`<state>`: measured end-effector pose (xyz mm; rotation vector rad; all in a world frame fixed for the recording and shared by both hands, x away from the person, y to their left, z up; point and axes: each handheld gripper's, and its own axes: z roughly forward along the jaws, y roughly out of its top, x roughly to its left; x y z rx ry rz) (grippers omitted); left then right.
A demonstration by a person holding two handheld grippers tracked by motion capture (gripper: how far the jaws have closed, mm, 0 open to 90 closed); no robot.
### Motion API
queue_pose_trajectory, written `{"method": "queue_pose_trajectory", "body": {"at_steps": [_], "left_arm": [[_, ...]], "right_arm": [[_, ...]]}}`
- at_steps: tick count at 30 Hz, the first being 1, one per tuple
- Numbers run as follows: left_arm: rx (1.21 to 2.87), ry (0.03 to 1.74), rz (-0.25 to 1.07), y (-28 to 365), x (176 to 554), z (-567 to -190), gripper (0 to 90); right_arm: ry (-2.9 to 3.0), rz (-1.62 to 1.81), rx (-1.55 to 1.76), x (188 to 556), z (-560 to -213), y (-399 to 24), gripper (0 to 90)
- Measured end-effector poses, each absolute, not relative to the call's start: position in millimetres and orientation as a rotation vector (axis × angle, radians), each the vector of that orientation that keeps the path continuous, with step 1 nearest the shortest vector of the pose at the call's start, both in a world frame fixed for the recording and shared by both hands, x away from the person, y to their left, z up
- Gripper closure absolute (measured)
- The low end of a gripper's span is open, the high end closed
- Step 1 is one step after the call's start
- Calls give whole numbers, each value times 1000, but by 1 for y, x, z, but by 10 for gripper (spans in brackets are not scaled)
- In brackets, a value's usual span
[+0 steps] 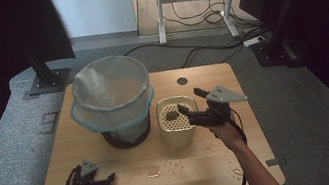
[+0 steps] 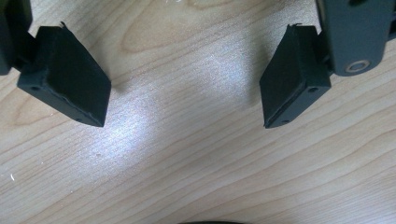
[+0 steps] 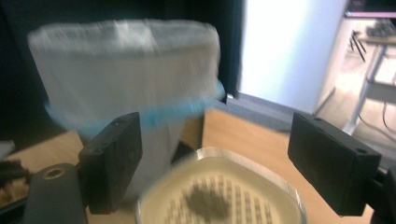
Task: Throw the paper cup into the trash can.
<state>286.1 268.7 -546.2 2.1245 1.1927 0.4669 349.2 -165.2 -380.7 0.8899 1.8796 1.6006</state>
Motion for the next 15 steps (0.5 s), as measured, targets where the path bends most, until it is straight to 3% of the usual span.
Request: {"method": "queue_pose_trajectory", "body": {"at_steps": [6,15], "left_arm": [[2126,1192,466,269,286,-546,161],[2125,1194,466,268,287,-546,158]], "right_arm": [[1857,1593,999,330,-433,-193,205],[1855,1548,1069,320,-471,-197,228]]}}
